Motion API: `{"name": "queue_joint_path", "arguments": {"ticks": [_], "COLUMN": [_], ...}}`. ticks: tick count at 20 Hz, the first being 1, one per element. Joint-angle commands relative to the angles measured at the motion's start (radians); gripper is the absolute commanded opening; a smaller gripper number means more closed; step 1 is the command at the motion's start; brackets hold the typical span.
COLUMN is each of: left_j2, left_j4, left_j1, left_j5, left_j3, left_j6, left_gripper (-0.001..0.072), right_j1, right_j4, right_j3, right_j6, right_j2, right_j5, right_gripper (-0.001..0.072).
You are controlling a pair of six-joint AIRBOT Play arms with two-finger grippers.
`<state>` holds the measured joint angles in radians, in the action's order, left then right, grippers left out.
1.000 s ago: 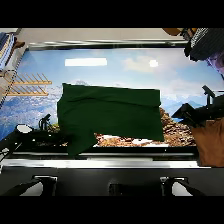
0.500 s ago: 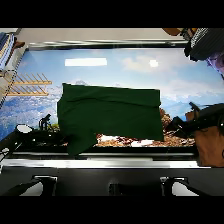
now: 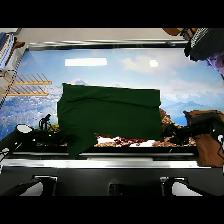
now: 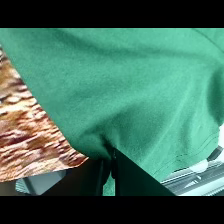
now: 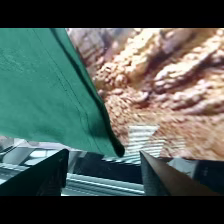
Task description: Fold the clothes and pants, and hang the long-sleeved shirts on hangers.
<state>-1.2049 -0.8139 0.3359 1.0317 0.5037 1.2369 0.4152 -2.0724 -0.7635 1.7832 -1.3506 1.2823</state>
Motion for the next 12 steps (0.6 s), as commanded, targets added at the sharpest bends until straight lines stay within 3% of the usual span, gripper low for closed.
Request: {"name": "queue_joint_path", "arguments": {"ticks": [1, 4, 7, 8, 10, 12], "left_j2": [-0.001, -0.001, 0.0, 0.0, 0.008, 0.021], "left_j4": [0.0, 0.0, 0.0, 0.0, -0.001, -0.002], "left_j1": [0.0, 0.0, 0.001, 0.002, 0.002, 0.002], "left_j5": [-0.001, 0.0, 0.014, 0.023, 0.035, 0.068], "left_j3": [0.001, 0.001, 0.002, 0.002, 0.003, 0.019], "left_j6": [0.004, 0.005, 0.005, 0.003, 0.003, 0.001], "left_gripper": [0.0076, 0.0076, 0.0075, 0.0014, 0.0017, 0.0016], "right_j1": [-0.001, -0.001, -0.001, -0.001, -0.001, -0.001], "right_j4": [-0.051, -0.063, -0.066, -0.065, -0.065, -0.059], "right_j3": [0.066, 0.095, 0.095, 0.095, 0.095, 0.094], "right_j6": [0.017, 0.028, 0.021, 0.013, 0.011, 0.01], "right_j2": [-0.001, -0.001, 0.0, 0.003, 0.02, 0.052], "right_j5": [-0.055, -0.108, -0.176, -0.191, -0.208, -0.185], "right_gripper": [0.0514, 0.0478, 0.028, 0.0186, 0.0035, 0.0035]}}
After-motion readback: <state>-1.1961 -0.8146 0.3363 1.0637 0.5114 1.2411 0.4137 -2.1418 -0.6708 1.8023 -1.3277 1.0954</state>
